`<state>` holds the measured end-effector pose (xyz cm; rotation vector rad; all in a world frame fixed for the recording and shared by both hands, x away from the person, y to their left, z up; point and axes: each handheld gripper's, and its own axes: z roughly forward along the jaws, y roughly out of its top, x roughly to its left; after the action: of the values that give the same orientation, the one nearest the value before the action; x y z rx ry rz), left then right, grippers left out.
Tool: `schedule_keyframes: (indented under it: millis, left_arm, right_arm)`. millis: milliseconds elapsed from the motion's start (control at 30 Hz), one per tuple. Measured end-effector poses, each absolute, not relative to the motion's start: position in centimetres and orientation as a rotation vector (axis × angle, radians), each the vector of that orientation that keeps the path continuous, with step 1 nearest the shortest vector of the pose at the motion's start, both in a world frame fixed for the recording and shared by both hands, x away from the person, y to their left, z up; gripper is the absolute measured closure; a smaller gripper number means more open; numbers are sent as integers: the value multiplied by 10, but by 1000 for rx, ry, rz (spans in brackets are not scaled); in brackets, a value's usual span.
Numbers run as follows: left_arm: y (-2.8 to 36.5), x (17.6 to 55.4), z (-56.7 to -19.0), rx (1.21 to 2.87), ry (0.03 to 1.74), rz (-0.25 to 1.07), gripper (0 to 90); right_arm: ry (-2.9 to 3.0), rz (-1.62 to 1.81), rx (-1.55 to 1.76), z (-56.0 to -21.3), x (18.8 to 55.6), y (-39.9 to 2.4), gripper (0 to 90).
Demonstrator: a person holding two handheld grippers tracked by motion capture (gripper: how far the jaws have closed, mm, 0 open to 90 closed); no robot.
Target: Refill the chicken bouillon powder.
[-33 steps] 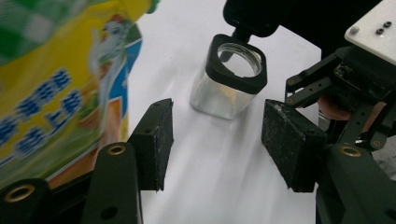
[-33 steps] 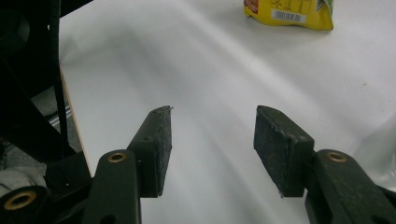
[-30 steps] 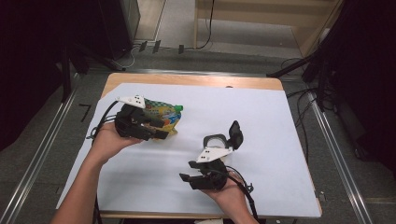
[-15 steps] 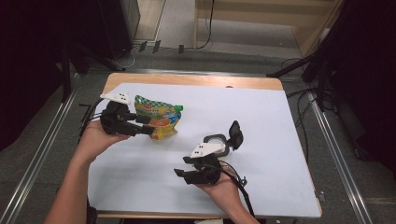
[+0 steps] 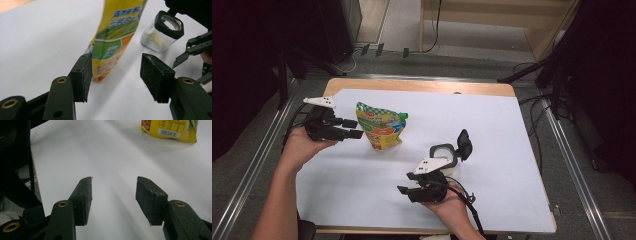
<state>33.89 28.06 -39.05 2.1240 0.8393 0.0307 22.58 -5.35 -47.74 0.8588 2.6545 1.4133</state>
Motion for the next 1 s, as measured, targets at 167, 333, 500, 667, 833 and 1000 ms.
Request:
schedule_keyframes:
  millis: [167, 333, 500, 667, 833, 1000]
  left_arm:
    - [276, 348, -390, 2135, 816, 53, 429]
    - [265, 358, -390, 2126, 784, 39, 429]
    - [255, 367, -394, 2132, 782, 23, 442]
    - [248, 370, -395, 2129, 771, 15, 463]
    - [246, 371, -395, 2117, 767, 32, 534]
    - [245, 371, -397, 2106, 752, 18, 600]
  right_arm:
    - [2663, 1412, 855, -479, 227, -53, 488]
    - [2664, 1409, 865, -480, 228, -53, 488]
    - [2659, 1413, 876, -482, 229, -53, 490]
    - [2662, 1410, 883, -484, 228, -53, 490]
    - [2659, 1405, 897, -485, 227, -53, 490]
    - [2654, 1402, 899, -486, 228, -55, 491]
